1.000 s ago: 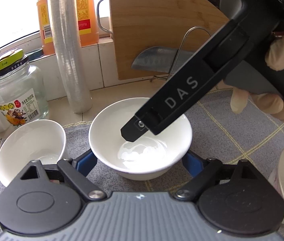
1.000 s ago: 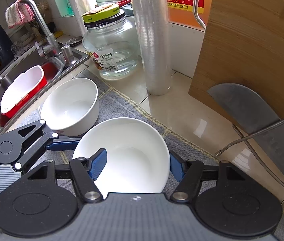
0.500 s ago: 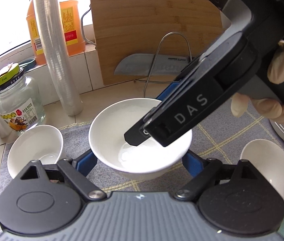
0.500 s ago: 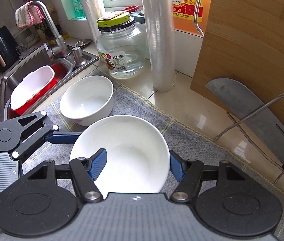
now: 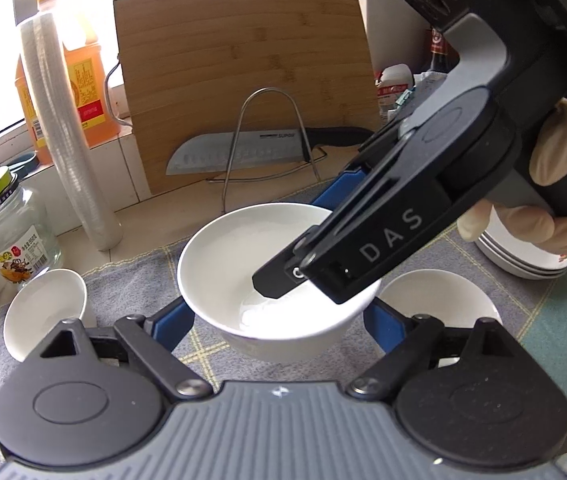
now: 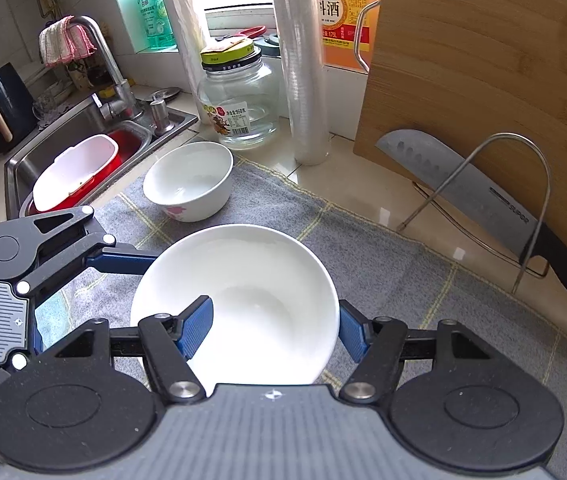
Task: Organize plates and bowls
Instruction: 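Lift the second bowl with the right gripper and carry it over the first bowl, then lower the second bowl into the first bowl and open the right gripper, then withdraw the right gripper while moving the left gripper to the pink-flowered white bowl, then close the left gripper on the rim of the pink-flowered bowl, then lift the bowl with the left gripper and carry it toward the nested bowls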
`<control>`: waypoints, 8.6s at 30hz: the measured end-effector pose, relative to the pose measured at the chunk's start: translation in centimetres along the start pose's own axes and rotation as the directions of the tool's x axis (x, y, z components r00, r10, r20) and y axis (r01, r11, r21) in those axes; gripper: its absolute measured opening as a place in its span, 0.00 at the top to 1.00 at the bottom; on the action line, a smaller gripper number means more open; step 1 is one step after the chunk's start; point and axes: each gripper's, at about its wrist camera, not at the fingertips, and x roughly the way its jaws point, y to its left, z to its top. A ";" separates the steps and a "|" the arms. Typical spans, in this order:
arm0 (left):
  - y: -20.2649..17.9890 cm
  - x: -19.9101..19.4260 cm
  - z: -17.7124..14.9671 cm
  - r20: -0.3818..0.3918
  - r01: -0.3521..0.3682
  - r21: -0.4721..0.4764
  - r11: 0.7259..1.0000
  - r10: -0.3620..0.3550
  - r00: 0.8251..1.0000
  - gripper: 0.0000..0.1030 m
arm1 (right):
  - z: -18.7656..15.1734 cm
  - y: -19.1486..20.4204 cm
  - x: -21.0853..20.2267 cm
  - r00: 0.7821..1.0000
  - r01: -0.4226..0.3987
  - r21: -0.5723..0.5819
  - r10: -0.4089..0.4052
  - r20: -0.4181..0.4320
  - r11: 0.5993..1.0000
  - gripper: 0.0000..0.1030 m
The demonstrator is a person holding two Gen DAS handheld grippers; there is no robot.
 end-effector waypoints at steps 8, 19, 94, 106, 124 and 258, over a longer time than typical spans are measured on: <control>-2.6 -0.7 0.1 0.005 0.055 0.030 0.998 -0.055 0.998 0.12 | -2.7 -0.1 -3.1 0.999 0.040 0.039 -0.041 0.025 0.998 0.30; -5.6 -0.9 0.1 -0.009 0.130 0.078 0.988 -0.129 0.992 0.12 | -6.2 -1.2 -5.6 0.996 0.081 0.120 -0.085 0.026 0.989 0.30; -1.9 -3.5 -4.4 0.012 0.106 0.089 0.990 -0.108 0.994 0.02 | -7.0 3.0 -5.1 0.963 0.238 0.170 -0.255 0.090 0.956 0.00; 4.0 -5.2 -5.1 -0.024 -0.112 -0.063 0.992 0.111 0.994 0.02 | -5.7 6.3 -4.5 0.949 0.273 0.019 -0.272 0.160 0.962 0.00; 17.9 -3.2 -3.8 -0.104 -0.168 -0.137 0.976 0.155 0.982 0.02 | -1.3 13.0 3.7 0.954 0.248 -0.033 -0.238 0.184 0.968 0.00; 5.0 -1.4 5.7 -0.216 0.318 0.175 0.932 -0.279 0.936 0.31 | -3.6 10.2 -1.4 0.925 0.325 0.077 -0.333 0.183 0.943 0.11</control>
